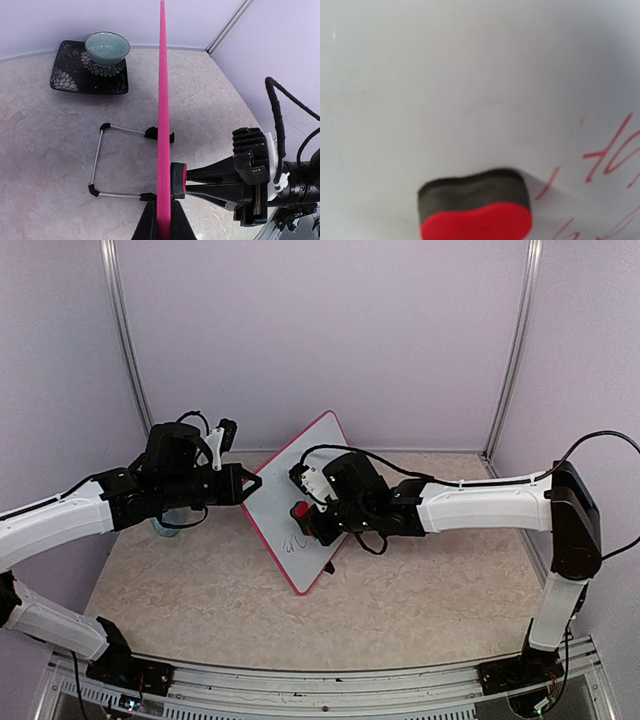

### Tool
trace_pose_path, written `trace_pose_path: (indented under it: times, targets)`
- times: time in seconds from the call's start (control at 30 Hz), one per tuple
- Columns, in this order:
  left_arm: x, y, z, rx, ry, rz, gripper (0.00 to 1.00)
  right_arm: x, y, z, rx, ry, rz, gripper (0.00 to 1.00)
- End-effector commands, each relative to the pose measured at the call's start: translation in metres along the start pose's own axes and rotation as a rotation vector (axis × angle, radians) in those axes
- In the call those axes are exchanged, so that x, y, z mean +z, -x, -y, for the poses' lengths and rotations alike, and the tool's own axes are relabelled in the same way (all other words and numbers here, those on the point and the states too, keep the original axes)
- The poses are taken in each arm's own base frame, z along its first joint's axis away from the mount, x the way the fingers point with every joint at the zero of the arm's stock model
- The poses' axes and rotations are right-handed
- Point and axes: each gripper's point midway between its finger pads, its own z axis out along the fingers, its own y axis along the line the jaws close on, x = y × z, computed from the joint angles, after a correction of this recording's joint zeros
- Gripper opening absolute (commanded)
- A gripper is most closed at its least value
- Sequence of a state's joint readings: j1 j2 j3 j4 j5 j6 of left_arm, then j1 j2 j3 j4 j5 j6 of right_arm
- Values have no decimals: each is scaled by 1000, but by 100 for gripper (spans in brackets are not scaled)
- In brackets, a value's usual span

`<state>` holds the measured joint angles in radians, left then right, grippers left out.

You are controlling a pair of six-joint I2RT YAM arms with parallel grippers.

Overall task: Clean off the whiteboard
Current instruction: Erase the whiteboard at the center of the board.

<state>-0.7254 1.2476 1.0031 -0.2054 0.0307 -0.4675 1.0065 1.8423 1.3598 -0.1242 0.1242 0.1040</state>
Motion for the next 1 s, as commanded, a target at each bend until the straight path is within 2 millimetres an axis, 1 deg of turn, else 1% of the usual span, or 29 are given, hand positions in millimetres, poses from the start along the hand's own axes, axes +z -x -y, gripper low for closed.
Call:
trace_pose_path:
  times: [0.0,0.03,0.1,0.23,0.27,0.33,0.4,0.43,0.6,0.63,0.7,0.77,0.9,0.97]
  targets:
    - [7,-21,25,11,-104,-83,0,2,2,-6,2,35,-1,0]
    - [7,-20,25,12,-106,-82,0,1,8,-6,-6,32,8,0]
    - [6,-20,25,11,-103,-84,0,-3,27,-1,-31,2,36,0]
    - [5,-19,27,14,-100,-84,0,-14,71,13,-51,-37,116,0]
    - [5,-19,27,14,-99,-83,0,-15,76,17,-51,-44,125,0]
    - [4,-18,27,15,-97,-83,0,-16,81,26,-47,-58,130,0]
    - [4,-18,27,15,-95,-81,0,-13,77,31,-42,-63,119,0]
    - [4,-17,27,15,-96,-79,0,-10,72,31,-39,-59,108,0]
    - [7,-19,28,17,-99,-87,0,4,35,22,-6,-10,43,0]
    - [8,-18,28,19,-101,-87,0,6,25,21,2,0,27,0]
    - [8,-17,29,20,-104,-86,0,7,10,20,20,6,8,0]
    - [8,-16,30,24,-105,-84,0,7,-2,12,37,49,-7,0]
    - [8,-17,30,24,-105,-86,0,2,-18,6,58,83,-23,0]
    - [9,-19,29,24,-103,-89,0,0,-19,5,61,89,-20,0]
